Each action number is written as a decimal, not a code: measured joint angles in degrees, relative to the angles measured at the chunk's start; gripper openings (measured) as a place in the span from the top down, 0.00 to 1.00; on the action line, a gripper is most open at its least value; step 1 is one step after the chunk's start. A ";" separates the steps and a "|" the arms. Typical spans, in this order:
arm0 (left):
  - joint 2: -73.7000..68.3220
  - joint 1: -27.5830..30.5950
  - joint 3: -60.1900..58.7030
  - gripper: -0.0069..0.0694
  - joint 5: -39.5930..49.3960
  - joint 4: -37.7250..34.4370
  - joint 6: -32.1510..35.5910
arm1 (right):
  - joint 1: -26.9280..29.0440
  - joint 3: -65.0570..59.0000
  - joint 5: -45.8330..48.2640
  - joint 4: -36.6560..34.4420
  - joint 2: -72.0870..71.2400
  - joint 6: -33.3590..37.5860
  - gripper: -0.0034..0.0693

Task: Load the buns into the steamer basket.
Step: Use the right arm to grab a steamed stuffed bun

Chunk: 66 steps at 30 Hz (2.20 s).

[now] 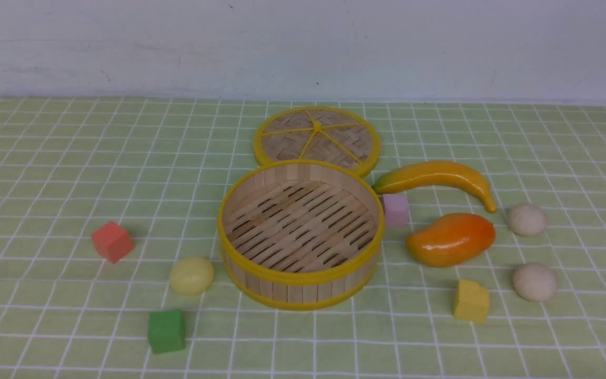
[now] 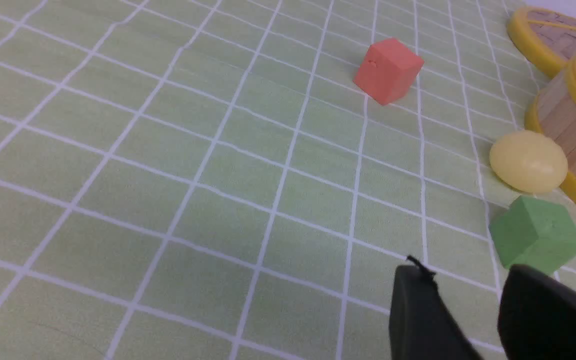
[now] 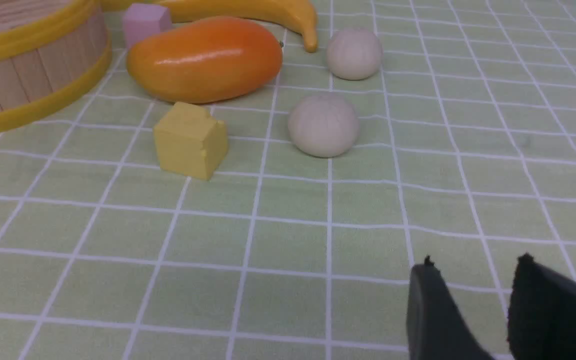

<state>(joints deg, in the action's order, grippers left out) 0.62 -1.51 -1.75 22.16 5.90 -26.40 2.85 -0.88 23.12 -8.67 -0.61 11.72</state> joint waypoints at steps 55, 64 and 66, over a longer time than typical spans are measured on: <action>0.00 0.00 0.00 0.60 -0.44 0.05 0.00 | 0.00 0.00 -0.04 11.86 0.00 1.79 0.62; 0.00 0.00 0.00 0.60 -16.92 0.05 0.00 | 0.00 -0.06 -0.50 12.27 0.00 1.97 0.62; 0.00 0.00 0.00 0.60 -19.93 0.05 0.00 | 0.00 -0.12 -0.88 12.28 0.00 1.97 0.62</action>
<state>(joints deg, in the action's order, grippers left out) 0.62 -1.51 -1.75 2.23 5.95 -26.40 2.85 -1.00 22.23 3.60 -0.61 13.69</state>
